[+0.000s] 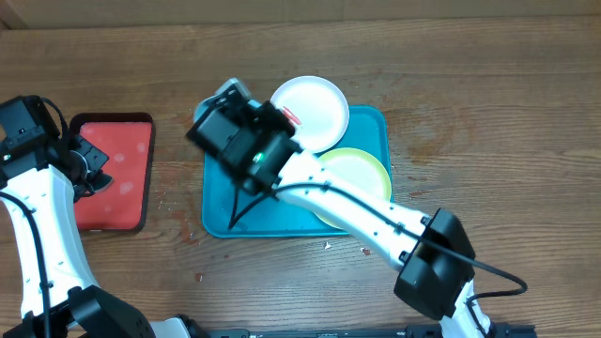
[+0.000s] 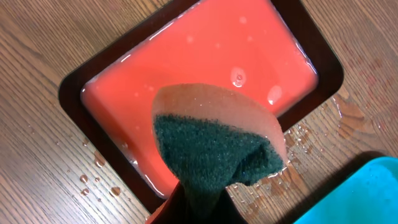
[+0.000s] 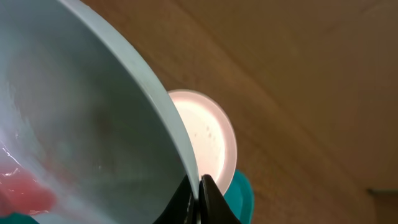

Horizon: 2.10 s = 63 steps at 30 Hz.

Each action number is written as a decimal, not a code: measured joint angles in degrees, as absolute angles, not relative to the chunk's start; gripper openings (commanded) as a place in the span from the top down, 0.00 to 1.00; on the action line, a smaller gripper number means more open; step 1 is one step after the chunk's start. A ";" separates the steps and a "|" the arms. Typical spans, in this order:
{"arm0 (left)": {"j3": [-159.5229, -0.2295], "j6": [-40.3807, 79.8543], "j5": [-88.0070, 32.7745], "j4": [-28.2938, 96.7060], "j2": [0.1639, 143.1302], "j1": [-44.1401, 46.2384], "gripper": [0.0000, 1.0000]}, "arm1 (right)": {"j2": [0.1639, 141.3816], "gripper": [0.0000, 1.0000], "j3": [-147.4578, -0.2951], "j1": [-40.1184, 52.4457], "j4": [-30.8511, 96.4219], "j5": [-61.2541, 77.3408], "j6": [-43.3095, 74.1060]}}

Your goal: Clean dirty plates on tray and stack at the side

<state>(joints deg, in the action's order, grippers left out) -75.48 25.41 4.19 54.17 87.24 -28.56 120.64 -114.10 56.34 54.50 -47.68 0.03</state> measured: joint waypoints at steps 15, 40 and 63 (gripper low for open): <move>-75.48 25.56 4.16 54.06 87.29 -28.93 0.96 | 120.66 0.96 -114.13 59.99 48.56 -57.43 -15.73; -75.48 25.56 4.16 54.35 87.31 -28.93 0.96 | 120.75 0.96 -117.32 42.26 59.70 -18.94 -2.39; -75.48 25.56 4.16 54.22 87.31 -28.93 0.96 | 120.70 0.96 -98.61 -12.64 60.66 10.07 6.35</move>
